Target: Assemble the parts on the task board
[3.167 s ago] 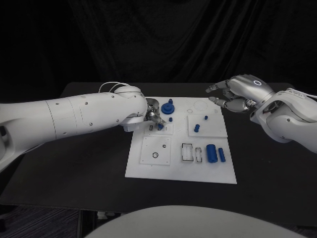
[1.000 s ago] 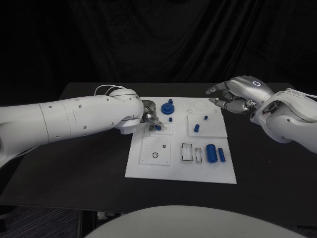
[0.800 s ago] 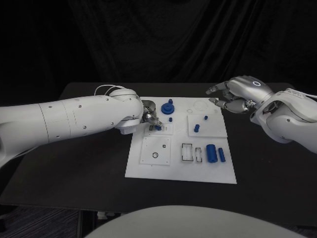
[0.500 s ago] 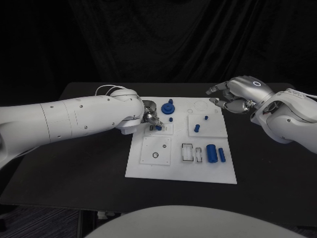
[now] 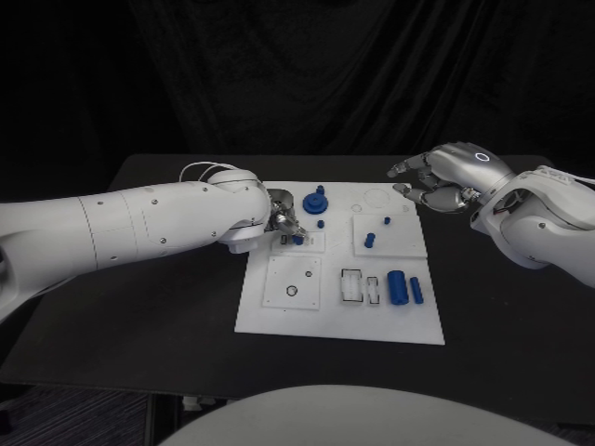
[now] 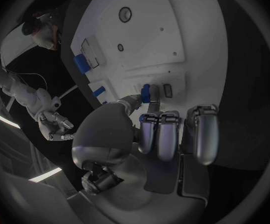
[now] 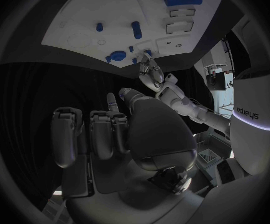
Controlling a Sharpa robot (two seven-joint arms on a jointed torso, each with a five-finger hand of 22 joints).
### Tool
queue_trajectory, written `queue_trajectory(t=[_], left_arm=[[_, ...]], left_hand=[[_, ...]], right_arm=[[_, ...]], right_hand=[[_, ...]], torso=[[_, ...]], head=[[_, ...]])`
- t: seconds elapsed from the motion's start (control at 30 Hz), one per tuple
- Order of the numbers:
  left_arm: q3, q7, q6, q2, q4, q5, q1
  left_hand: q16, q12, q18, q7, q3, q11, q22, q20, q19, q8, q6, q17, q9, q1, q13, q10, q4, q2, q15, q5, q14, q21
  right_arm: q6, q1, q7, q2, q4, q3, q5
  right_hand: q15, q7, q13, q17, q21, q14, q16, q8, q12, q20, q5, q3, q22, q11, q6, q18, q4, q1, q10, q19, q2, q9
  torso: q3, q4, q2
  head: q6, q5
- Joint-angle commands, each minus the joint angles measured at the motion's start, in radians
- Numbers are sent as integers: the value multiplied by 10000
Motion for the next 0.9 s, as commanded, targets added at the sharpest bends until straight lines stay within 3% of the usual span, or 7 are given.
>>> queue_trajectory(t=[0.03,0.43,0.63,0.9], left_arm=[[-39,139,89,29,28,23,-87],[-39,268,-215,-81,116,23,-95],[-39,478,-722,-345,392,23,-95],[-38,863,-1780,-808,925,23,-94]], left_hand=[[26,25,80,-27,70,3,651,31,-73,-60,2,2634,-4,41,2628,1046,-7,104,24,-48,1075,-36],[26,25,81,-40,222,-6,656,32,-75,-50,39,2634,60,39,2628,1046,-100,53,18,-12,1075,-49],[26,25,73,-68,530,-37,704,8,-45,-24,108,2634,190,17,2628,1046,-326,-125,-11,354,1075,-40],[26,25,74,-86,677,-55,709,-7,-37,1,149,2634,263,-16,2628,1046,-405,-190,-27,425,1075,-47]], right_arm=[[52,-7,-190,-15,7,7,-55],[77,-7,-201,-34,9,7,-55],[88,-8,-213,-76,20,7,-55],[92,-8,-235,-133,37,7,-55]], right_hand=[[50,-10,2632,2100,-61,917,-36,-56,53,34,51,58,2314,16,59,160,-18,82,1042,572,-30,-16],[50,-10,2632,2097,-62,916,-38,-56,53,34,52,64,2314,15,63,160,-21,82,1042,571,-31,-18],[50,-10,2632,2097,-62,916,-38,-56,53,34,52,64,2314,15,63,160,-21,82,1042,571,-31,-18],[50,-10,2632,2097,-62,916,-38,-56,53,34,52,64,2314,15,63,160,-21,82,1042,571,-31,-18]], torso=[[5,4,0],[-3,-4,0],[-4,4,1],[3,9,-4]], head=[[0,-6],[0,-15],[0,-37],[0,-25]])
